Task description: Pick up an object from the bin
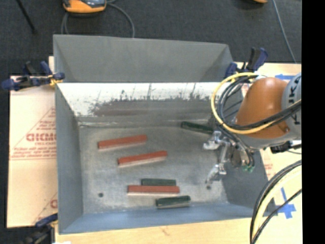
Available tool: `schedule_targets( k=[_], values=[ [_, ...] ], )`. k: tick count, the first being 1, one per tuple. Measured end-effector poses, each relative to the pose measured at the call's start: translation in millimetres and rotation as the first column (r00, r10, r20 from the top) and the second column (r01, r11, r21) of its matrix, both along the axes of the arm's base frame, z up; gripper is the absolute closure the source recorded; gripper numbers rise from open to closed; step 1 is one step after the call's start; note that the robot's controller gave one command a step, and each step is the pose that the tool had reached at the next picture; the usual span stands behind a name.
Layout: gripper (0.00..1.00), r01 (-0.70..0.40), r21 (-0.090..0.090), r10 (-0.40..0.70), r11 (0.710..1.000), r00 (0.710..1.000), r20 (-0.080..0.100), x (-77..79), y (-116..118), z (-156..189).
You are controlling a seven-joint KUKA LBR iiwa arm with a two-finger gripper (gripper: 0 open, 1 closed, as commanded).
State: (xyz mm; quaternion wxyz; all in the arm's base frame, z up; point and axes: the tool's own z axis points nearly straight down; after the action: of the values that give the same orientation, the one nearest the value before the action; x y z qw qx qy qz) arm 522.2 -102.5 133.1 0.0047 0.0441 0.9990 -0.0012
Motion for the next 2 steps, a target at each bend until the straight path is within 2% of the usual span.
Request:
schedule_targets(
  k=[1, 2],
  values=[
    [0.00, 0.051, 0.002, -0.051, 0.999, 0.999, -0.006, 1.3, 59, -32],
    [0.00, 0.068, 0.005, -0.068, 0.998, 0.998, -0.008, -12.8, 76, -29]
  ],
)
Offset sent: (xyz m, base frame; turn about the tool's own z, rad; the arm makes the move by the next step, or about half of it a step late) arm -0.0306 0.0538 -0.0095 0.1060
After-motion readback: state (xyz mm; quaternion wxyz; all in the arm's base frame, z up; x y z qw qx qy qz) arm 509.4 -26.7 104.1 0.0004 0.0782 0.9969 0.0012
